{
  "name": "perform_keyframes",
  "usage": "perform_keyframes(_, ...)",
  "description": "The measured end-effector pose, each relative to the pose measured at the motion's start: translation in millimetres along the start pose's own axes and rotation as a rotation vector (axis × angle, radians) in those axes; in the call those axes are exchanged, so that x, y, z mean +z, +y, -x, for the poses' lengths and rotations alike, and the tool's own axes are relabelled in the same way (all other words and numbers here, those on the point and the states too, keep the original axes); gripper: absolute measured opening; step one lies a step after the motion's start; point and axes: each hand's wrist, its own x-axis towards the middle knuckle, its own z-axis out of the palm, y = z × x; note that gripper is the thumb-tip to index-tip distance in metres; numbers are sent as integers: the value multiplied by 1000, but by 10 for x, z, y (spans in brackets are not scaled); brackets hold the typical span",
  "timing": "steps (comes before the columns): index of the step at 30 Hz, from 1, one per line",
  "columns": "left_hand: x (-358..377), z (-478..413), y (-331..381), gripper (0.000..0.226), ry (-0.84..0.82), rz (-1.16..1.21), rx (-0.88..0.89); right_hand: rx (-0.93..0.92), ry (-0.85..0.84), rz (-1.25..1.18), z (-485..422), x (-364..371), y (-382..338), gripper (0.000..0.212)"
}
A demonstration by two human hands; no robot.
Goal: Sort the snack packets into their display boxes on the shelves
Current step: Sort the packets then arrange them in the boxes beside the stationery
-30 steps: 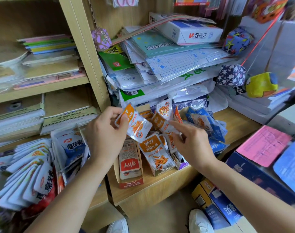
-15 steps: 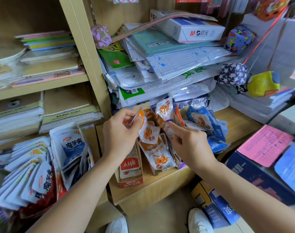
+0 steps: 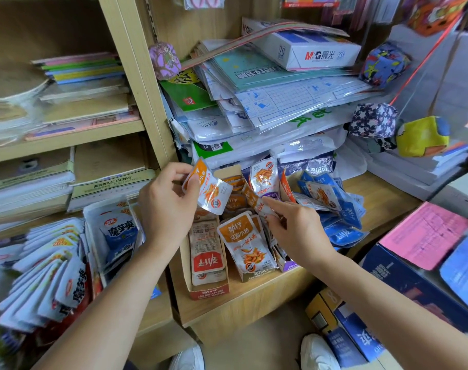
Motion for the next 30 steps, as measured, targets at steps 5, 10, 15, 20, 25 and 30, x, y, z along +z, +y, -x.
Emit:
perform_keyframes(5, 31, 33, -31, 8, -96, 81, 36, 58, 64, -107, -79, -59, 14, 45)
perform_keyframes(10, 70, 43, 6, 10, -109, 175, 38, 50, 8, -101, -80, -16, -45, 48)
perform_keyframes(15, 5, -1, 105, 7, -42, 285, 64, 223, 119, -296, -159, -122, 12, 28)
perform_keyframes(20, 10, -18, 158, 11, -189, 427, 4, 347, 95, -842, -177, -335, -37, 22)
perform_keyframes(25, 255, 66, 297, 15, -286, 448, -29, 234, -123, -1006, -109, -295, -161, 35)
perform_keyframes(30, 338, 95, 351, 19, -249, 360, 47, 191, 65, -583, -77, -259, -149, 21)
